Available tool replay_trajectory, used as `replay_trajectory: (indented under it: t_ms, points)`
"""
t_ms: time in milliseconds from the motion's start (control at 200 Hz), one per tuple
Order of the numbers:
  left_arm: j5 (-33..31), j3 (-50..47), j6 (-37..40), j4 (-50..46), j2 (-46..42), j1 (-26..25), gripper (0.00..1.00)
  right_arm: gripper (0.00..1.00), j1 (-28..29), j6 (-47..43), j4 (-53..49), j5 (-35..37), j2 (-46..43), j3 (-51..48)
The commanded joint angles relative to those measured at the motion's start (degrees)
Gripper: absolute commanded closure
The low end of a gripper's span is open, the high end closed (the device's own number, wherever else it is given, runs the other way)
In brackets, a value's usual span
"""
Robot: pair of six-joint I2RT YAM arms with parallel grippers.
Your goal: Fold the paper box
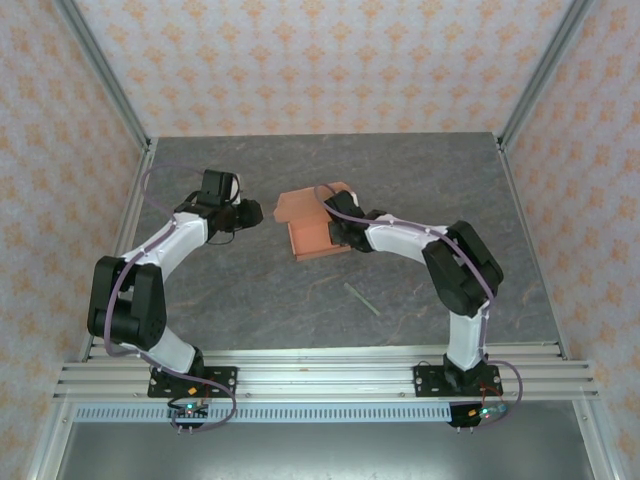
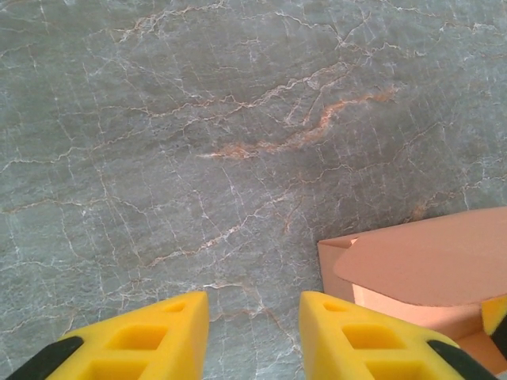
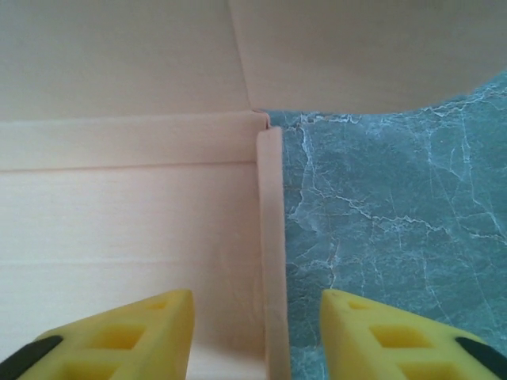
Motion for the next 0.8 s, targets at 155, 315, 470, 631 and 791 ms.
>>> replay_trajectory:
  t_ms: [155,315,470,631,791]
  points:
    - [-1.5,-5.8,-2.7,4.5,-7.3,-0.8,0.57,0.42,0.5,3.5,2.8,-2.2,-8.1,-4.2]
    - [-1.8,-7.0,-2.5,5.0,-8.4,-1.1,0.56,0.41,0.5,3.4,0.7,-0.9,-8.5,-4.8]
    - [-1.6,-6.7,-2.3,4.9,-8.4,-1.2,0.56,0.43,0.4,3.9,0.3,0.9,-6.8,-5.9]
    - [-1.7,-6.5,-2.0,4.3,-8.7,-1.7,0.56,0.42,0.5,4.1,0.8,0.9,-8.1,-7.3]
    - [-2.8,-7.9,-2.2,4.8,-11.1,-2.5,0.56,0.4,1.2,2.8,1.5,-1.6,-15.1,-11.4]
